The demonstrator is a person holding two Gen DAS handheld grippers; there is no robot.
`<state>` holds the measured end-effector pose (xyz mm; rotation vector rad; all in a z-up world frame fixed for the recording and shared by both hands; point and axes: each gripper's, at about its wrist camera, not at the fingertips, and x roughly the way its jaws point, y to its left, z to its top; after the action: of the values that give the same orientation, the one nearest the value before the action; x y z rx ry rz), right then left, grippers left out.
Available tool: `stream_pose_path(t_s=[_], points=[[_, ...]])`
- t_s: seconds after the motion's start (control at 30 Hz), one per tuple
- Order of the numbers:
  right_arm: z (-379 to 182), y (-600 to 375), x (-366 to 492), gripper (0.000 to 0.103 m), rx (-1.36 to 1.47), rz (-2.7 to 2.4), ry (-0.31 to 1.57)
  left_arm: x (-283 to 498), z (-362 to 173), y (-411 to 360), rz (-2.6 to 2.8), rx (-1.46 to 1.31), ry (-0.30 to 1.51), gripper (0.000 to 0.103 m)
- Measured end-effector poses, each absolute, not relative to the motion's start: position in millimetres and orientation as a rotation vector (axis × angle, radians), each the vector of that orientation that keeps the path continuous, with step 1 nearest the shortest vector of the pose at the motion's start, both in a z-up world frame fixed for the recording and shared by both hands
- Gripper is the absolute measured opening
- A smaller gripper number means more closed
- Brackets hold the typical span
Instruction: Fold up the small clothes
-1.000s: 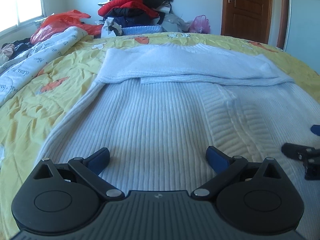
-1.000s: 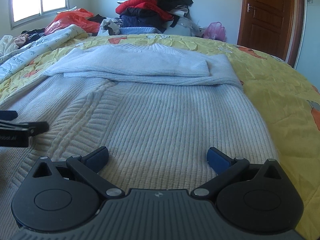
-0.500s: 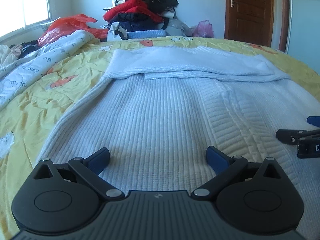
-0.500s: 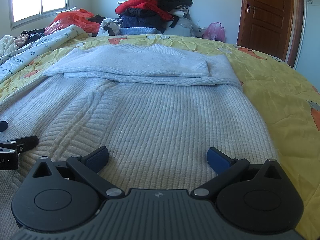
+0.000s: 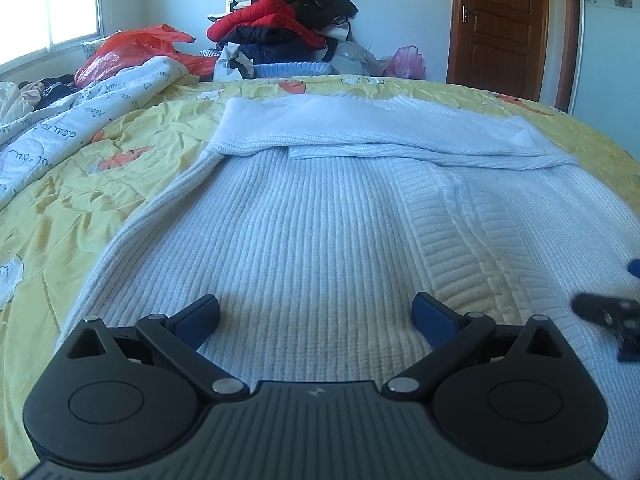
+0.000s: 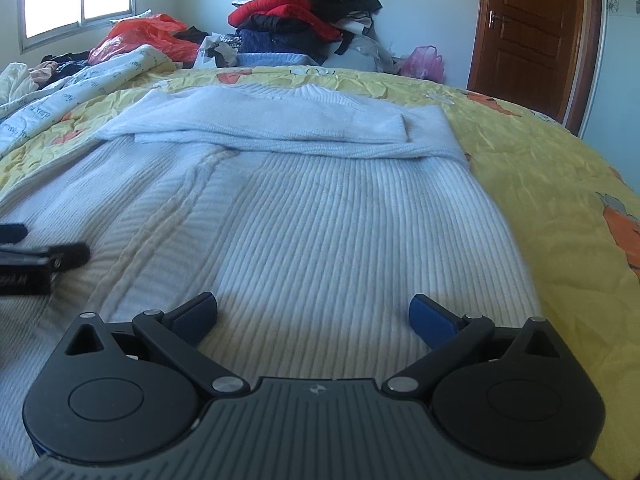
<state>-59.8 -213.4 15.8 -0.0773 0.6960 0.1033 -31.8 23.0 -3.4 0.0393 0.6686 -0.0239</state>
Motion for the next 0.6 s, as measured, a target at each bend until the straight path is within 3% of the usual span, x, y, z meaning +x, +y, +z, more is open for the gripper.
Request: stream_pose_path(t_s=[0.6], points=[[11.4,-217.4,-96.4,0.102,-0.063,0.097,0.657,-42.7,-4.3,16.7,-0.011,0.052,0.665,0.103]])
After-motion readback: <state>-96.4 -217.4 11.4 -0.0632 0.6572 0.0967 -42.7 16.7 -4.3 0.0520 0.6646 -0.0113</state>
